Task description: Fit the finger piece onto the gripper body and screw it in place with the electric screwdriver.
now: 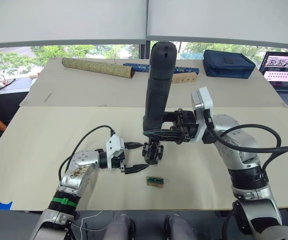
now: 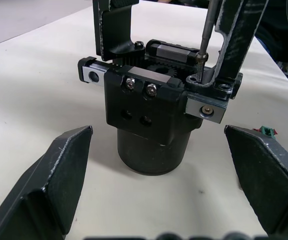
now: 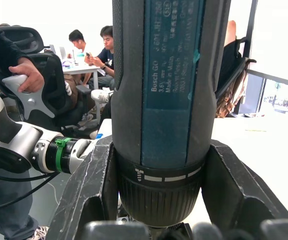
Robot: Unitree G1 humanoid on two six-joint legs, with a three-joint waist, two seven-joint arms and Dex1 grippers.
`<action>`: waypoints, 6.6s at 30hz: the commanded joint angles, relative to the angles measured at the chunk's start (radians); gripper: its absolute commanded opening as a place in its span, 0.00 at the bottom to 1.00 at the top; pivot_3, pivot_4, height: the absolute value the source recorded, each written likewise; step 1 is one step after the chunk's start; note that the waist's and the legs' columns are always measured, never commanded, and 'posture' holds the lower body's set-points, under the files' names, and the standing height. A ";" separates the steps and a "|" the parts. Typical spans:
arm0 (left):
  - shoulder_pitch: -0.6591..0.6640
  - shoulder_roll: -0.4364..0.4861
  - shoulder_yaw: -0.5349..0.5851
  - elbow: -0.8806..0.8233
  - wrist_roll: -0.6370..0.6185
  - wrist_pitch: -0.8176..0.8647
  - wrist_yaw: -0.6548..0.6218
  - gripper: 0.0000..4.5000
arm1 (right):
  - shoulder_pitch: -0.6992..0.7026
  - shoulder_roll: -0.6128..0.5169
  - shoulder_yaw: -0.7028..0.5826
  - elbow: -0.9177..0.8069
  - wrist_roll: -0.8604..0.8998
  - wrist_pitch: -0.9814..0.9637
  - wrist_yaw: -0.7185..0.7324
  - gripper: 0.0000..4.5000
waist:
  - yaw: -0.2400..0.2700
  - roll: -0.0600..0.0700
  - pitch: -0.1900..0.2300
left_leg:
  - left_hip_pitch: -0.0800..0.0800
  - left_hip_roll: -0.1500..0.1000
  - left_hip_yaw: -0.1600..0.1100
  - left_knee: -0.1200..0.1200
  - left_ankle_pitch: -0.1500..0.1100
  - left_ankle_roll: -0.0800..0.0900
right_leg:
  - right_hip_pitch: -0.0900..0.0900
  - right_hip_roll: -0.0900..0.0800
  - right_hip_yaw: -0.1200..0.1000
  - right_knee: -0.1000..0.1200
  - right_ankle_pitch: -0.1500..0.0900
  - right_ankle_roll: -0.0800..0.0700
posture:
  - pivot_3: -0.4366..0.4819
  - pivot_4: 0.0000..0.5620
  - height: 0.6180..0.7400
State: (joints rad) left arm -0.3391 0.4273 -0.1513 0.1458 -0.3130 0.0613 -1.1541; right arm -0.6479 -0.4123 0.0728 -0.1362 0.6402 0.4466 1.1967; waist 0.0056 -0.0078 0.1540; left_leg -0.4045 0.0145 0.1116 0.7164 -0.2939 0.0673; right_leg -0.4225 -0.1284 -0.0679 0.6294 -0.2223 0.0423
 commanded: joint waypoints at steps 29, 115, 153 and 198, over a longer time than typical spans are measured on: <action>-0.002 -0.007 0.002 0.002 0.001 -0.029 0.001 1.00 | -0.066 -0.001 0.010 0.069 -0.018 -0.008 0.055 0.42 | -0.001 0.000 0.000 | 0.000 0.000 0.000 0.000 0.000 0.000 | 0.000 0.000 0.000 0.000 0.000 0.000 | 0.48 0.27 1.00; 0.022 -0.017 -0.003 -0.030 -0.004 -0.009 0.024 1.00 | -0.077 -0.012 0.043 0.086 -0.020 0.025 0.093 0.42 | -0.008 0.000 0.000 | 0.001 0.000 0.000 0.000 0.000 0.000 | 0.000 0.000 0.000 0.000 0.000 0.000 | 0.48 0.27 1.00; -0.045 -0.061 -0.032 0.071 0.052 -0.045 0.048 1.00 | -0.079 -0.013 0.031 0.080 -0.034 -0.021 0.084 0.42 | -0.008 0.000 0.000 | 0.000 0.000 0.000 0.000 0.000 0.000 | 0.000 0.000 0.000 0.000 0.000 0.000 | 0.48 0.27 1.00; -0.082 -0.105 -0.079 0.186 0.120 -0.097 0.011 0.52 | 0.000 -0.009 0.105 0.063 -0.099 -0.003 -0.009 0.42 | -0.004 0.000 -0.001 | 0.002 0.000 0.000 0.000 0.000 0.000 | 0.002 0.000 0.000 -0.001 0.000 0.000 | 0.48 0.27 1.00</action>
State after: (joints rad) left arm -0.4340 0.3250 -0.2164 0.3436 -0.1955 -0.0459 -1.1366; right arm -0.6764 -0.4139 0.1356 -0.0895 0.5918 0.4159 1.2025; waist 0.0015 -0.0076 0.1529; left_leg -0.4017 0.0148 0.1112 0.7165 -0.2939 0.0674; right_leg -0.4204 -0.1287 -0.0677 0.6284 -0.2220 0.0427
